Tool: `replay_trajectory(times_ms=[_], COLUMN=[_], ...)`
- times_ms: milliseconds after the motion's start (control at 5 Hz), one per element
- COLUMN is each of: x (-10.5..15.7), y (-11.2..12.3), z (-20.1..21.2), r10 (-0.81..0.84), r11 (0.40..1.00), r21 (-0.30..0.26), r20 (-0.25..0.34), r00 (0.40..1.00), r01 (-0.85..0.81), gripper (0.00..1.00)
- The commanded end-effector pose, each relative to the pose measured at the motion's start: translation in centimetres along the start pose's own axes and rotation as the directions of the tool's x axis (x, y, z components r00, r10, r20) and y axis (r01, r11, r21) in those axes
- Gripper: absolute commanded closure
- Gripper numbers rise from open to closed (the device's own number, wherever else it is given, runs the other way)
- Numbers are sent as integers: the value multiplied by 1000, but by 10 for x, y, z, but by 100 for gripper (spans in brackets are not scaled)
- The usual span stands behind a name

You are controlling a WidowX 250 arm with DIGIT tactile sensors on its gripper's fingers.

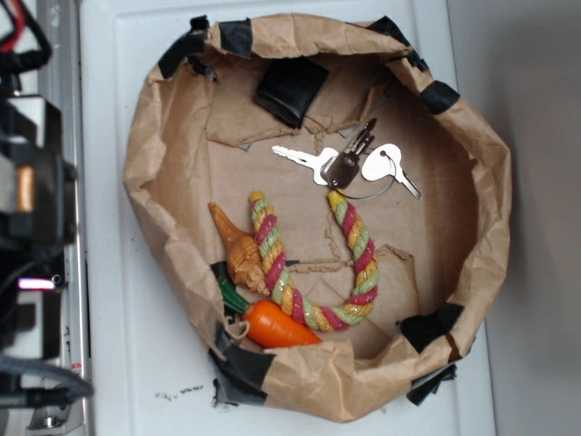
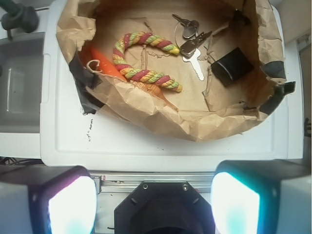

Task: Grab the multicolored rope.

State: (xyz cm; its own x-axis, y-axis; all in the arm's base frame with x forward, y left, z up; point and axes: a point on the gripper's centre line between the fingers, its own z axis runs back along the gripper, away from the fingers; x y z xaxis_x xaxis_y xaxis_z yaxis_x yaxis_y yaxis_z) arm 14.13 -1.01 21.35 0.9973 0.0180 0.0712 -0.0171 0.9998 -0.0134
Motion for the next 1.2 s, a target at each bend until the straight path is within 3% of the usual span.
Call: replay_trajectory(times_ms=[0,200,600,800,1000], x=[4,4,102,152,168], y=[2,2,19,15,24], z=[3,3,-20,-51,-90], r10=[14,14,73,-195,-431], r11=[1000,1000,997,976,897], r21=[-2,-2,8,104,66], r20=[14,14,139,41,-91], r00=[1000,1000,988,980,898], r01=[-14,-14,-75,190,437], gripper=[0,0,0,0,0])
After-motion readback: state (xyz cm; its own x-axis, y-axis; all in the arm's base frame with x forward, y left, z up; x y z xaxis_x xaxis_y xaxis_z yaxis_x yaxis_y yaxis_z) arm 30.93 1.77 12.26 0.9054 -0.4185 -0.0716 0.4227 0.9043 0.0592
